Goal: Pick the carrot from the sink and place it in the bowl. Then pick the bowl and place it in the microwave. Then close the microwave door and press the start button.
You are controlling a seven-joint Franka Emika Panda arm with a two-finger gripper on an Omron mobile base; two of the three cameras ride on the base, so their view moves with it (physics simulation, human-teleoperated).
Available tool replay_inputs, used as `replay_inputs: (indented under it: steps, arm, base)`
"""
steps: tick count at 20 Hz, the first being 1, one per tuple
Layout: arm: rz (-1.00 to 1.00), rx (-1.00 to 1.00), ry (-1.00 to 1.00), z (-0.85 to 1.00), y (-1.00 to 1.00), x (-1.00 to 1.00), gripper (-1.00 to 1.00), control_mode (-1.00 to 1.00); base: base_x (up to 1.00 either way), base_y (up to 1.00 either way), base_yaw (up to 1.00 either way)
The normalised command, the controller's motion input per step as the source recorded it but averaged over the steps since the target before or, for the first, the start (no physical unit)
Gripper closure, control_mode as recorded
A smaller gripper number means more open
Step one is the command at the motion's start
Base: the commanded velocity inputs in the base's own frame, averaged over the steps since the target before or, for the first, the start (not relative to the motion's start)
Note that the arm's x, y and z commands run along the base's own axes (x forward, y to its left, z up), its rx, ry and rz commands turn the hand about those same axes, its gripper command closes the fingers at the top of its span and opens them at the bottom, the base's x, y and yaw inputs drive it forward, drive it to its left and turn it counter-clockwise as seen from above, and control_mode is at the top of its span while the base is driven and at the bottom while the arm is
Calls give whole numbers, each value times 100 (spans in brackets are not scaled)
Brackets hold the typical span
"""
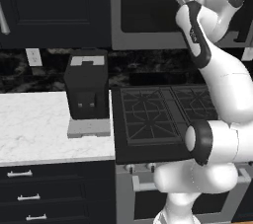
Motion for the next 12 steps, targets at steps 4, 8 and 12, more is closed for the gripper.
replay_inputs:
  steps: [4,8,12]
  arm:
    - [8,8,7,-59,-7,85,-100,-100]
    - [6,12,5,-41,-71,-32,-100,-100]
    - [0,21,1,-4,-100,-100,-100,-100]
  base:
    - [0,0,0]
    - [0,0,0]
    - [0,0,0]
